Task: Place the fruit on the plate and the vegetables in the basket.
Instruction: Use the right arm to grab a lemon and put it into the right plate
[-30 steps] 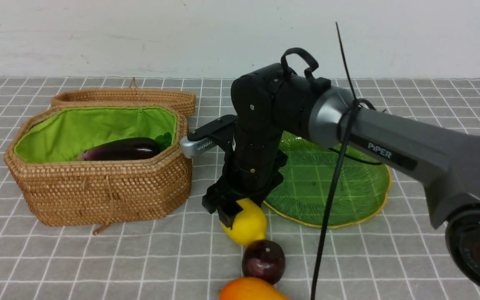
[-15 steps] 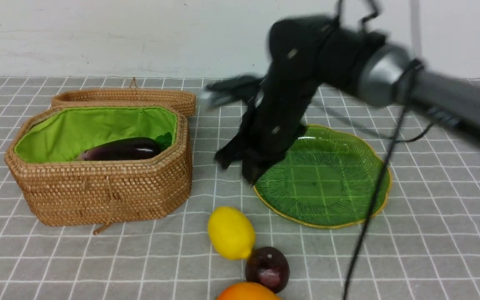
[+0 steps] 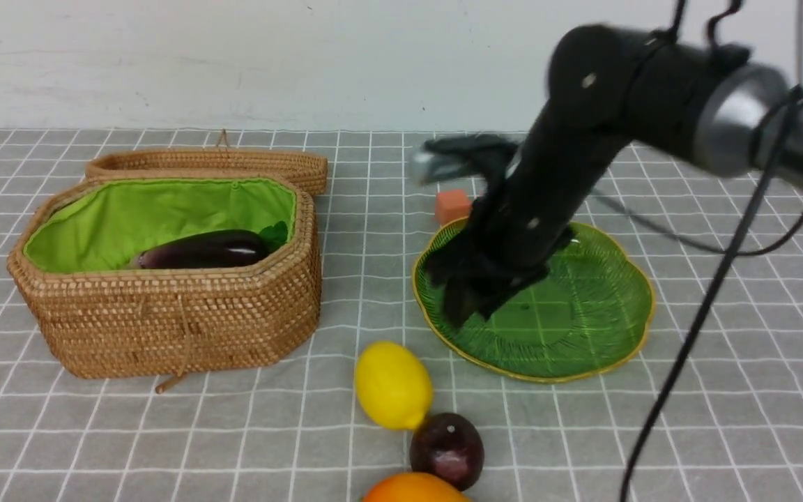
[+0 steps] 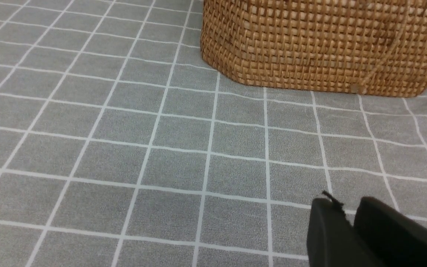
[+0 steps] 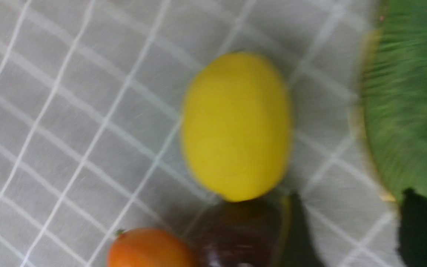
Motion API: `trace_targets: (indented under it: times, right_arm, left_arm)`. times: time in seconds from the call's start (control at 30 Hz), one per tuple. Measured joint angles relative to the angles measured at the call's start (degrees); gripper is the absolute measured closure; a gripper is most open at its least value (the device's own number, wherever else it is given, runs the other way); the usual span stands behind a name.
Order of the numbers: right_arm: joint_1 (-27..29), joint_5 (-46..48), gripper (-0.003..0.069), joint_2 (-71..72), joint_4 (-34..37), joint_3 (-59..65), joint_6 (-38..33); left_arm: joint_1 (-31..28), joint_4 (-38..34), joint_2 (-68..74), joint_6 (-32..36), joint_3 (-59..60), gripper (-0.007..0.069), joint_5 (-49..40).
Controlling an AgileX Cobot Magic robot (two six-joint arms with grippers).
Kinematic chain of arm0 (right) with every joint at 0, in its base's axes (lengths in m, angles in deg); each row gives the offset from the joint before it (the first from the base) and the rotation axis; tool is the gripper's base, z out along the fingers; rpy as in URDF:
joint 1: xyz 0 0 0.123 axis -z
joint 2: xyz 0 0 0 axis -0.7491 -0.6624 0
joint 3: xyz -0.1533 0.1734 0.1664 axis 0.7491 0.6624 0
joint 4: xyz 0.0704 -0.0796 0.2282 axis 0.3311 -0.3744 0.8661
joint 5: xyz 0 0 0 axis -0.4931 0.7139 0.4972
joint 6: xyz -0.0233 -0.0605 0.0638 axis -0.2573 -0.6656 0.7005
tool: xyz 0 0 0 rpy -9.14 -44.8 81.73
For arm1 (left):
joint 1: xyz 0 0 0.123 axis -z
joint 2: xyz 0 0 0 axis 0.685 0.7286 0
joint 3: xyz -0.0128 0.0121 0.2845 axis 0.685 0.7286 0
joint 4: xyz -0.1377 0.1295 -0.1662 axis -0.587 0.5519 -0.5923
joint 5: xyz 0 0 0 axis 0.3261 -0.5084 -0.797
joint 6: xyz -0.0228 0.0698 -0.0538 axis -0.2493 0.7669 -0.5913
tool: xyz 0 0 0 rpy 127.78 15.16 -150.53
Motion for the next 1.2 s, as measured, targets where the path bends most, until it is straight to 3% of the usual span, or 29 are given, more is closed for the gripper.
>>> trace_targets:
  times: [0.1,0.2,0.37,0.43,0.7,0.8,0.97,1.2]
  right_arm:
    - [-2.82,-1.53,0.0044,-0.56,-0.51,0.64,-0.23]
    - [-5.3,-4.69,-0.0012,-2.1,-0.61,0.77,-0.35]
    - [-7.02,-8.03,0.0028,-6.85,-0.61,0.82,-0.35]
    - [-7.08,-8.5,0.0098,-8.57,0.47,0.73,-0.35]
    - [-5.28,-6.13,0.0101,-7.89,1.38,-1.71,-0.4]
    - [-2.24,-4.54,0.0101,-5.37,1.51,-5.67,-0.12]
    - [3.35,-5.16,0.0101,-2.23,-1.2,-10.02,5.52]
    - [10.75,-5.87,0.0101,-4.78,-13.51,-9.24,18.26]
  left_arm:
    - [0.0,0.0,0.0,0.0,0.0,0.0513,0.0]
    - [0.0,0.0,0.0,0.0,0.0,0.0511,0.0]
    - [0.0,0.0,0.0,0.0,0.0,0.051,0.0]
    - [0.0,0.0,0.0,0.0,0.0,0.0505,0.05]
    - [0.0,0.0,0.0,0.0,0.0,0.0498,0.05]
    - [0.0,0.0,0.0,0.0,0.0,0.0494,0.05]
    - [0.0,0.0,0.0,0.0,0.0,0.0491,0.05]
    - [0.0,0.0,0.0,0.0,0.0,0.0482,0.05]
